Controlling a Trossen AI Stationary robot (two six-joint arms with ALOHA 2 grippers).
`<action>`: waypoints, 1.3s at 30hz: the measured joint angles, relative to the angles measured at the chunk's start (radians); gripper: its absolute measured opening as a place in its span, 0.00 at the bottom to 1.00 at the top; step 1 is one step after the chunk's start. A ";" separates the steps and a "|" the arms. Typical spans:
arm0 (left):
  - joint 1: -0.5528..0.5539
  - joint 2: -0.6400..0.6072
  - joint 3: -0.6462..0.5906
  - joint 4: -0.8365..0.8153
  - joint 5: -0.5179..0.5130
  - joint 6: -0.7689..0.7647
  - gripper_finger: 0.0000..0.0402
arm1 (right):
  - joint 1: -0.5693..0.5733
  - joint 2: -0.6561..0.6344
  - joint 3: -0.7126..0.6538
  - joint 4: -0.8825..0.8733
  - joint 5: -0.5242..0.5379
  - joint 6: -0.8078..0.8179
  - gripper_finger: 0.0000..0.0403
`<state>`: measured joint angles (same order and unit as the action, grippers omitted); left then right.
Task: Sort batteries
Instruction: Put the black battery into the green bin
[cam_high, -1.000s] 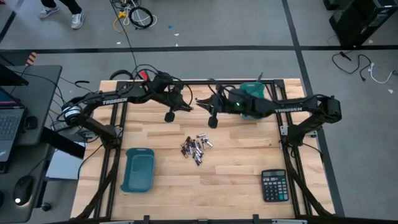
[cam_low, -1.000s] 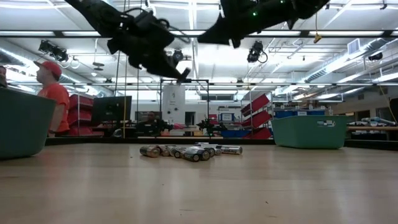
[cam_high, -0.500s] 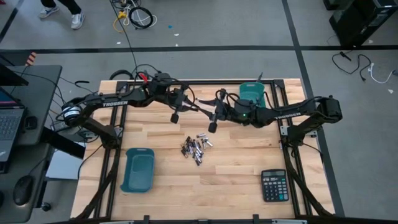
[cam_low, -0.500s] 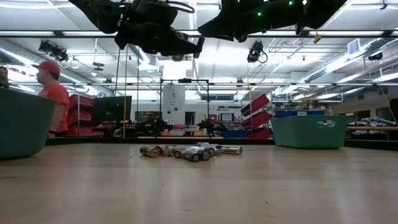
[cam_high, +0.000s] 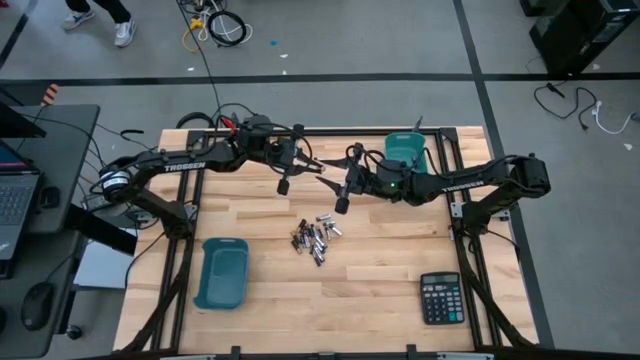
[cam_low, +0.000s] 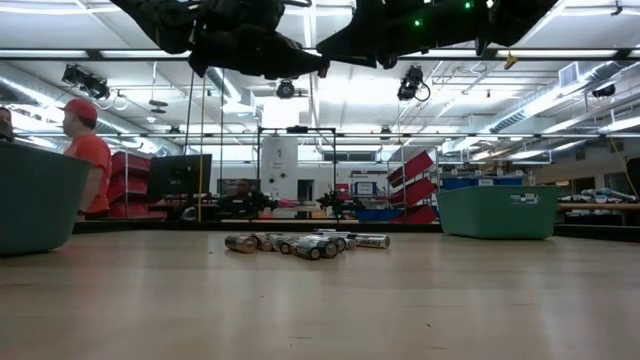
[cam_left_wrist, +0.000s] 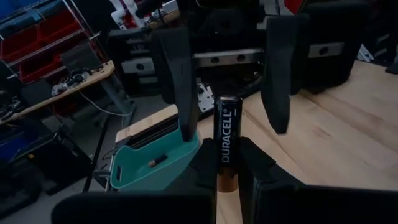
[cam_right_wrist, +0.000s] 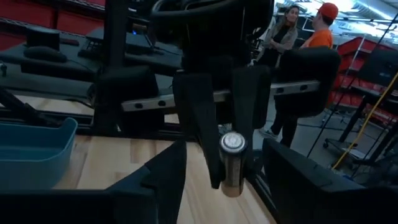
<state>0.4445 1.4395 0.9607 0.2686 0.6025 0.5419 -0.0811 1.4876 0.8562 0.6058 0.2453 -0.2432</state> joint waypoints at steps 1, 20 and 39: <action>-0.002 0.000 0.000 0.000 0.000 0.000 0.04 | 0.000 0.000 0.000 0.006 0.000 -0.002 0.48; -0.009 0.000 0.000 0.020 0.000 -0.054 0.07 | 0.000 0.000 0.000 0.038 -0.012 -0.060 0.20; -0.021 0.000 0.000 0.020 -0.001 -0.064 0.12 | 0.000 0.000 0.000 0.051 -0.015 -0.063 0.10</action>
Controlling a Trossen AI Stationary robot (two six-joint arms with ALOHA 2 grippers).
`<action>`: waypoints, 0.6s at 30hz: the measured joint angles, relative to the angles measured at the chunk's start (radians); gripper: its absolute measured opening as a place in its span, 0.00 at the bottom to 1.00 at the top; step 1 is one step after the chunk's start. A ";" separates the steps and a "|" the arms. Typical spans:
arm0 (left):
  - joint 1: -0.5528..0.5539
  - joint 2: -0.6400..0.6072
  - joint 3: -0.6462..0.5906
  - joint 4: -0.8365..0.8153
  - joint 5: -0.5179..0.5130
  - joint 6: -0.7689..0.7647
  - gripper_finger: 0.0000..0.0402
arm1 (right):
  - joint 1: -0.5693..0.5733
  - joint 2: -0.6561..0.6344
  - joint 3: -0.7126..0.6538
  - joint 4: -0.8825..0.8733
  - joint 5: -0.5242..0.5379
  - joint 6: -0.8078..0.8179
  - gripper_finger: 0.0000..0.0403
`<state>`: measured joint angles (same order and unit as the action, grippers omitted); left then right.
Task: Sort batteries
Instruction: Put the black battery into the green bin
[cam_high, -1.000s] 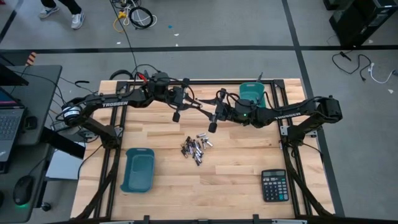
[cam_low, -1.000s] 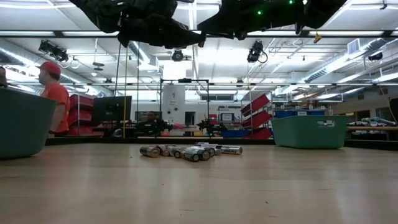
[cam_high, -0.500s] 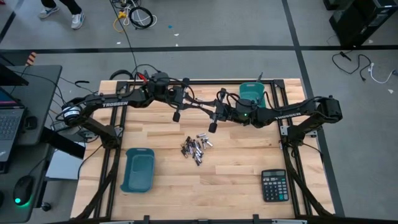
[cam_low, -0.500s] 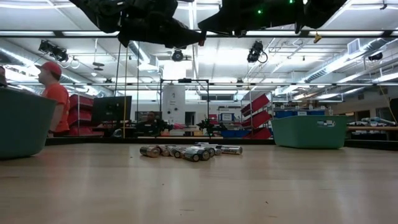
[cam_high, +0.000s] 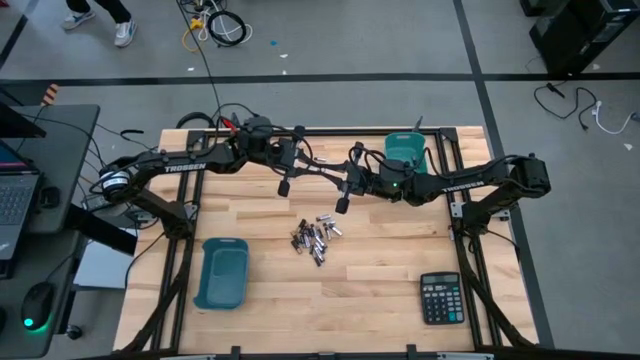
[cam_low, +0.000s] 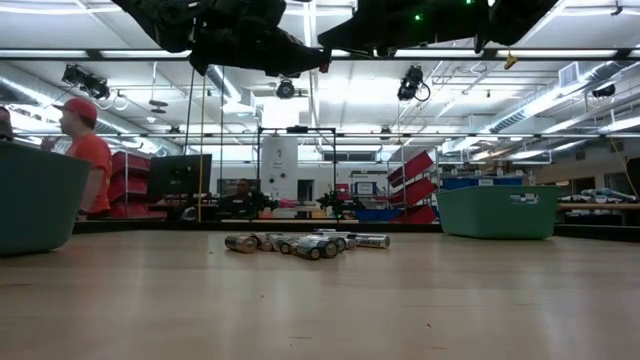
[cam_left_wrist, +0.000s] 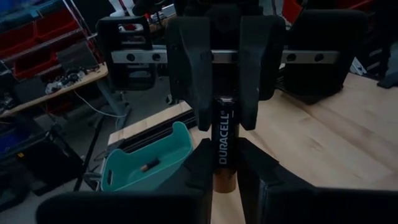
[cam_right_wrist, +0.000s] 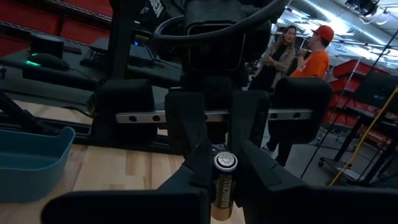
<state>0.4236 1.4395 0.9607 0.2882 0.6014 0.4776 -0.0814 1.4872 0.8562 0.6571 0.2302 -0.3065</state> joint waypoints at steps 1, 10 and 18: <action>0.000 0.000 0.000 -0.005 0.000 -0.011 0.12 | 0.000 0.000 0.000 -0.001 0.000 0.001 0.10; 0.004 0.000 0.001 -0.080 -0.089 -0.038 0.29 | 0.000 -0.002 0.000 0.006 0.016 0.019 0.10; 0.004 0.000 0.001 -0.193 -0.244 -0.045 0.44 | 0.010 -0.045 0.013 -0.084 0.350 0.044 0.10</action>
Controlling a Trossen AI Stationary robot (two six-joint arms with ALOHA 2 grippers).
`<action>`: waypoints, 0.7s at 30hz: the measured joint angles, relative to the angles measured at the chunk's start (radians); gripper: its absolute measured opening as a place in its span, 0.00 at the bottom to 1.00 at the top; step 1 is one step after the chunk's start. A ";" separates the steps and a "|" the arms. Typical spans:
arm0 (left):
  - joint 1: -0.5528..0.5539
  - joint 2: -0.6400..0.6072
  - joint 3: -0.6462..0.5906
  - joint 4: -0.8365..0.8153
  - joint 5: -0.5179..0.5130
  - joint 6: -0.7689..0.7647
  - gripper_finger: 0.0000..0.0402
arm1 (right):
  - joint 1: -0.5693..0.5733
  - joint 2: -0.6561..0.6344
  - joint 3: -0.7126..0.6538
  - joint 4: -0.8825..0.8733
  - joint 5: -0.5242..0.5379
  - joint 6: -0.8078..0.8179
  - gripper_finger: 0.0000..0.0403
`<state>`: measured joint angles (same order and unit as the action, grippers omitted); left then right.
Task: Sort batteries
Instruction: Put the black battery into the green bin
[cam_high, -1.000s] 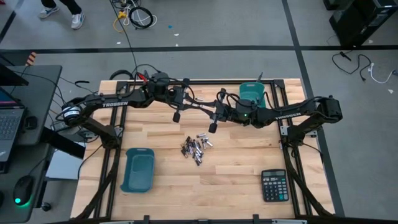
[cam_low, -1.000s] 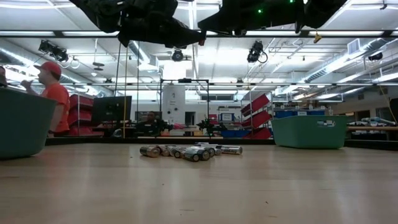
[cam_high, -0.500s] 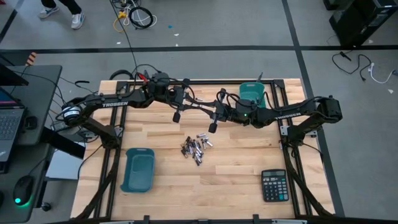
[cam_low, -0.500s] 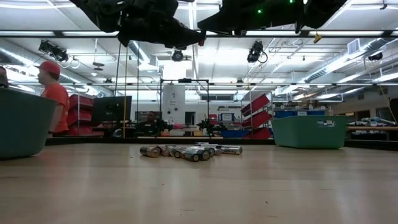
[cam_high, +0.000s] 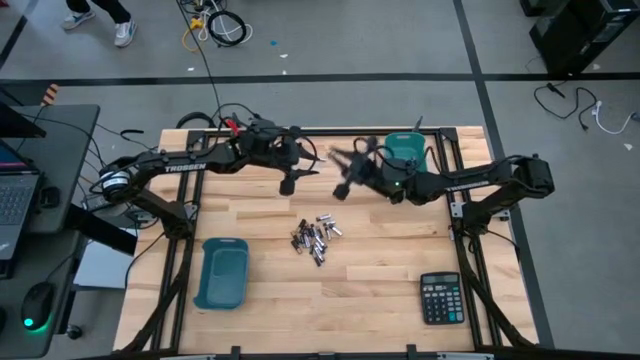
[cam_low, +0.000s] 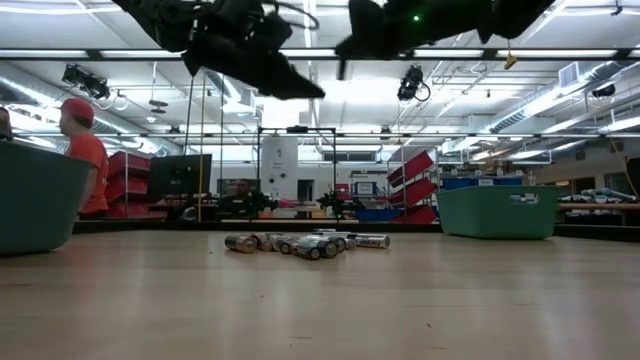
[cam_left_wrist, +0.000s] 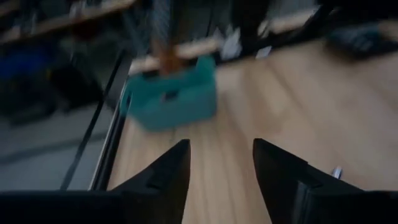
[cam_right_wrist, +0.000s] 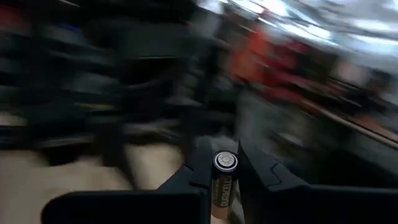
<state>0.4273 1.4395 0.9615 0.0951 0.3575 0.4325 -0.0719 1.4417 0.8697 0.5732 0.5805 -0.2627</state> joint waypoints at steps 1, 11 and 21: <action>0.000 0.000 0.000 -0.030 -0.028 -0.003 0.44 | -0.002 -0.022 0.003 -0.048 0.060 0.025 0.10; 0.000 0.000 0.000 -0.201 -0.114 -0.120 0.45 | -0.243 -0.269 0.045 -0.865 0.008 0.645 0.10; -0.002 0.000 0.000 -0.186 -0.257 -0.176 0.45 | -0.515 -0.215 0.036 -1.309 -0.347 0.910 0.11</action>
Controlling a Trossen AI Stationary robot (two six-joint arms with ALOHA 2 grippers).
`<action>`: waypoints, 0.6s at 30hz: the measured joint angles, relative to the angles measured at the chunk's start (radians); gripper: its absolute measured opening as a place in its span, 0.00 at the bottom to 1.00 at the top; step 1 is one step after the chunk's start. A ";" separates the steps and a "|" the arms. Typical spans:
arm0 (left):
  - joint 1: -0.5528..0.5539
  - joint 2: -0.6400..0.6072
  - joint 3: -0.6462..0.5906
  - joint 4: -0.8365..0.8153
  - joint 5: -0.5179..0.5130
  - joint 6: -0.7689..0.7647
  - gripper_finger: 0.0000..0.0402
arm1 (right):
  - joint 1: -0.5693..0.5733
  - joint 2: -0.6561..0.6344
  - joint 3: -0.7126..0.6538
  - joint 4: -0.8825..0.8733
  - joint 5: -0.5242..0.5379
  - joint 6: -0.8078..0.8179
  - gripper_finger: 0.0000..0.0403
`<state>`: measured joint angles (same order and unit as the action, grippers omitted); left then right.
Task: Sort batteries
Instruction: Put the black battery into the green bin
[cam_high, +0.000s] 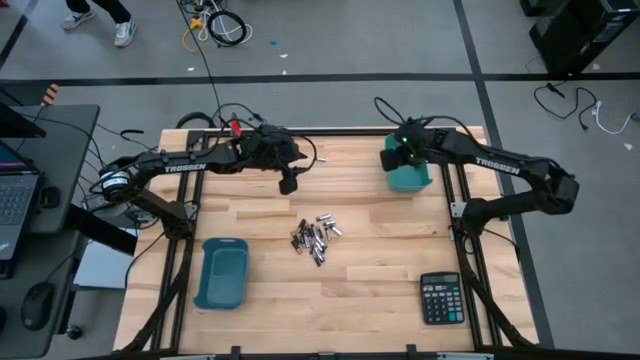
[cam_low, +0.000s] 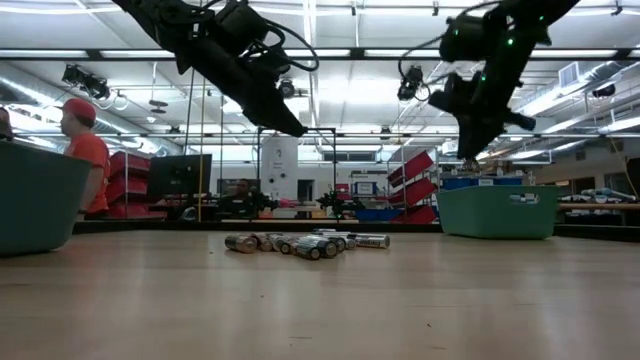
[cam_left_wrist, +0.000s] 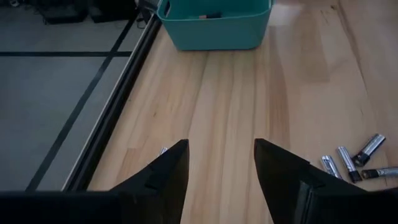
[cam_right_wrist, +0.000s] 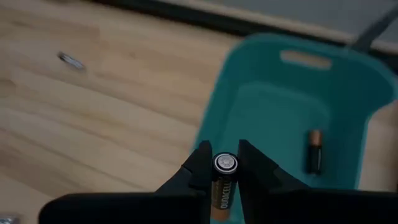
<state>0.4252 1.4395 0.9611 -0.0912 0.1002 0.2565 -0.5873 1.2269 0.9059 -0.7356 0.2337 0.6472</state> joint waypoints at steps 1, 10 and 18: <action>0.000 0.000 0.000 0.006 0.000 0.000 0.45 | -0.011 0.013 -0.007 0.003 -0.010 0.000 0.11; 0.000 0.000 0.000 0.019 0.000 -0.004 0.45 | -0.078 0.167 -0.034 -0.023 -0.046 -0.014 0.11; 0.000 0.000 0.000 0.013 0.000 -0.004 0.45 | -0.085 0.244 -0.034 0.017 -0.030 -0.049 0.15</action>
<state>0.4252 1.4395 0.9611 -0.0786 0.1005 0.2523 -0.6720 1.4712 0.8719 -0.7185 0.2035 0.5983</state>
